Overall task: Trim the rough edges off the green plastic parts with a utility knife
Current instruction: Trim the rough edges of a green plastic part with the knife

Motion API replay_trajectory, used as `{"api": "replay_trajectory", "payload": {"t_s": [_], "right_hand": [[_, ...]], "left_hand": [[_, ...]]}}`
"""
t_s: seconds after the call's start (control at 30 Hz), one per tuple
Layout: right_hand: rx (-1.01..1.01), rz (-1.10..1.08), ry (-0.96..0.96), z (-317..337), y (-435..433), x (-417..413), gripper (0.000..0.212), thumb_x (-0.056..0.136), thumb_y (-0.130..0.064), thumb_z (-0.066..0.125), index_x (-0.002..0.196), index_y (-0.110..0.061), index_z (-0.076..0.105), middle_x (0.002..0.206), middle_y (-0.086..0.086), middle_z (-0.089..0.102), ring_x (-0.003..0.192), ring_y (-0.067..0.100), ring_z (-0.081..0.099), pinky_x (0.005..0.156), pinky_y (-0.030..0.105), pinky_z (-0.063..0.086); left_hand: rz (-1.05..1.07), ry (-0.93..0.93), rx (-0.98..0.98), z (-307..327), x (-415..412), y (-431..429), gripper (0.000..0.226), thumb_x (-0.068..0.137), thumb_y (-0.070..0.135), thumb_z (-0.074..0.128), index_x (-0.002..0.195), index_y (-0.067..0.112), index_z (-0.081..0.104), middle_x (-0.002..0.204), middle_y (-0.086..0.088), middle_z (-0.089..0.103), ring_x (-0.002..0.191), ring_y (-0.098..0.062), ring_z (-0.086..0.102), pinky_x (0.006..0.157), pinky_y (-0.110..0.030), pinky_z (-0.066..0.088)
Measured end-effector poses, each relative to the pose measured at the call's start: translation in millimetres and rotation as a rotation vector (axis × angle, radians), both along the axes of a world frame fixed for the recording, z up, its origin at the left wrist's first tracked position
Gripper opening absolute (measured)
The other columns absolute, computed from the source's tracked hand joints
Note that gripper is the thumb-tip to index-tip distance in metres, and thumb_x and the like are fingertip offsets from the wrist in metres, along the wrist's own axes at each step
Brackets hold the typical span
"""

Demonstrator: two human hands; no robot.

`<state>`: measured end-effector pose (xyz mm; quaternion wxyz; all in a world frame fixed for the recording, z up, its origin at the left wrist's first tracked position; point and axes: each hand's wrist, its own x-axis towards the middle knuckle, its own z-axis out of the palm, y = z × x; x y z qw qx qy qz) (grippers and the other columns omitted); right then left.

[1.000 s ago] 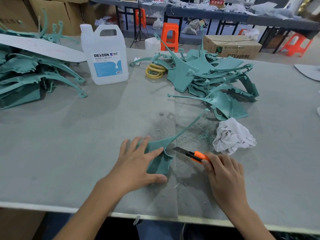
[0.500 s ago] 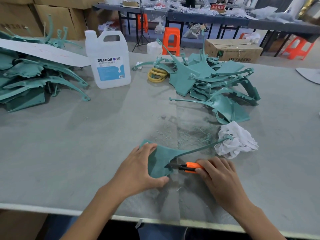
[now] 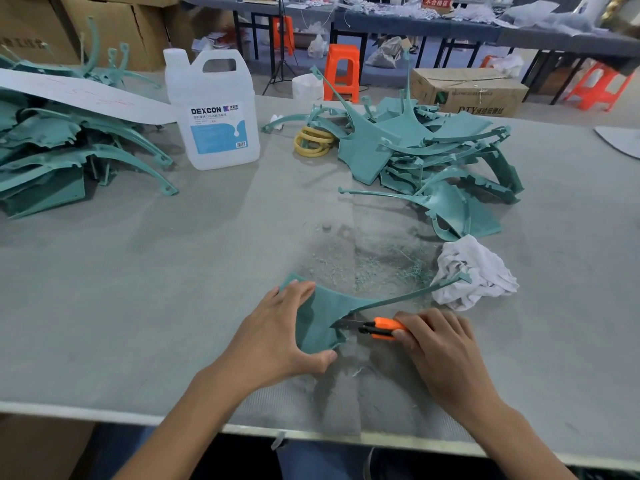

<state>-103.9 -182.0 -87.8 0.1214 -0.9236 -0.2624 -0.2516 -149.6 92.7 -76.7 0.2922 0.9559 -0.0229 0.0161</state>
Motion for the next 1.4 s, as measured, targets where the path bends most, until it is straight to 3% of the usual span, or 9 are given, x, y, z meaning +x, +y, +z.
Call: {"api": "replay_trajectory", "payload": {"t_s": [0.1, 0.3, 0.4, 0.53, 0.73, 0.83, 0.97, 1.13, 1.4], "right_hand": [[0.001, 0.032, -0.006, -1.0, -0.4, 0.0, 0.050, 0.104, -0.046, 0.033, 0.097, -0.020, 0.076, 0.088, 0.001, 0.066, 0.075, 0.032, 0.064, 0.069, 0.044, 0.052], [0.020, -0.015, -0.007, 0.1, -0.3, -0.9, 0.039, 0.098, -0.041, 0.044, 0.099, -0.019, 0.076, 0.087, 0.002, 0.066, 0.076, 0.032, 0.064, 0.070, 0.042, 0.051], [-0.005, 0.020, -0.027, -1.9, 0.5, -3.0, 0.037, 0.098, -0.041, 0.045, 0.095, -0.020, 0.076, 0.086, 0.001, 0.066, 0.074, 0.031, 0.063, 0.070, 0.042, 0.049], [0.011, -0.067, -0.012, -0.5, -1.3, -0.6, 0.038, 0.100, -0.042, 0.043, 0.099, -0.020, 0.074, 0.087, 0.001, 0.065, 0.078, 0.032, 0.063, 0.071, 0.043, 0.049], [-0.023, -0.137, -0.042, 2.6, 3.2, -3.2, 0.039, 0.099, -0.041, 0.045, 0.094, -0.018, 0.075, 0.083, 0.003, 0.066, 0.074, 0.032, 0.064, 0.067, 0.042, 0.048], [-0.039, -0.087, -0.007, 9.5, 3.8, -4.0, 0.040, 0.099, -0.042, 0.042, 0.094, -0.018, 0.074, 0.081, 0.002, 0.065, 0.070, 0.031, 0.064, 0.064, 0.042, 0.051], [-0.101, 0.000, 0.011, 14.9, 10.4, -13.3, 0.037, 0.099, -0.040, 0.040, 0.087, -0.020, 0.068, 0.072, -0.002, 0.061, 0.062, 0.026, 0.064, 0.054, 0.037, 0.052], [-0.080, -0.030, -0.008, 23.8, 4.9, -4.2, 0.038, 0.099, -0.040, 0.039, 0.084, -0.019, 0.068, 0.069, 0.000, 0.063, 0.061, 0.029, 0.063, 0.055, 0.039, 0.054], [-0.069, -0.039, 0.071, 28.9, 8.7, -11.9, 0.036, 0.101, -0.044, 0.050, 0.079, -0.020, 0.066, 0.067, -0.003, 0.061, 0.061, 0.026, 0.063, 0.049, 0.035, 0.050]], "left_hand": [[-0.005, -0.001, -0.006, -0.6, -0.2, 0.4, 0.101, 0.054, 0.078, 0.068, 0.138, 0.049, 0.022, 0.123, 0.038, 0.032, 0.121, 0.002, 0.038, 0.095, -0.024, 0.039], [-0.001, -0.004, 0.006, -0.7, -0.4, -0.2, 0.101, 0.055, 0.079, 0.067, 0.140, 0.047, 0.023, 0.133, 0.032, 0.038, 0.123, 0.001, 0.039, 0.097, -0.027, 0.041], [0.005, -0.004, 0.002, -1.3, -0.5, -0.2, 0.102, 0.054, 0.079, 0.067, 0.140, 0.047, 0.023, 0.126, 0.035, 0.034, 0.122, 0.001, 0.039, 0.096, -0.026, 0.041], [0.015, 0.014, 0.000, -1.7, 0.0, -0.4, 0.104, 0.054, 0.081, 0.066, 0.143, 0.047, 0.021, 0.137, 0.030, 0.038, 0.127, 0.000, 0.037, 0.102, -0.027, 0.040], [0.058, 0.006, 0.001, 3.1, -2.8, -7.5, 0.099, 0.058, 0.081, 0.063, 0.141, 0.045, 0.023, 0.119, 0.030, 0.031, 0.118, -0.001, 0.036, 0.095, -0.022, 0.035], [0.044, -0.015, 0.175, 3.7, 1.3, -17.4, 0.109, 0.062, 0.093, 0.045, 0.152, 0.038, 0.018, 0.132, 0.017, 0.039, 0.121, -0.011, 0.033, 0.105, -0.031, 0.030], [0.052, 0.033, 0.288, 3.0, 8.1, -20.3, 0.130, 0.051, 0.110, 0.017, 0.157, 0.034, 0.014, 0.138, 0.010, 0.026, 0.126, -0.016, 0.022, 0.110, -0.037, 0.018], [0.053, 0.031, 0.251, -6.8, 8.8, -19.8, 0.133, 0.050, 0.110, 0.016, 0.158, 0.032, 0.016, 0.164, 0.008, 0.007, 0.151, -0.011, -0.008, 0.123, -0.042, 0.001], [0.067, 0.031, 0.179, -4.7, 10.1, -20.7, 0.142, 0.046, 0.109, 0.021, 0.157, 0.021, 0.016, 0.163, 0.008, 0.016, 0.151, -0.010, 0.003, 0.125, -0.039, 0.006]]}}
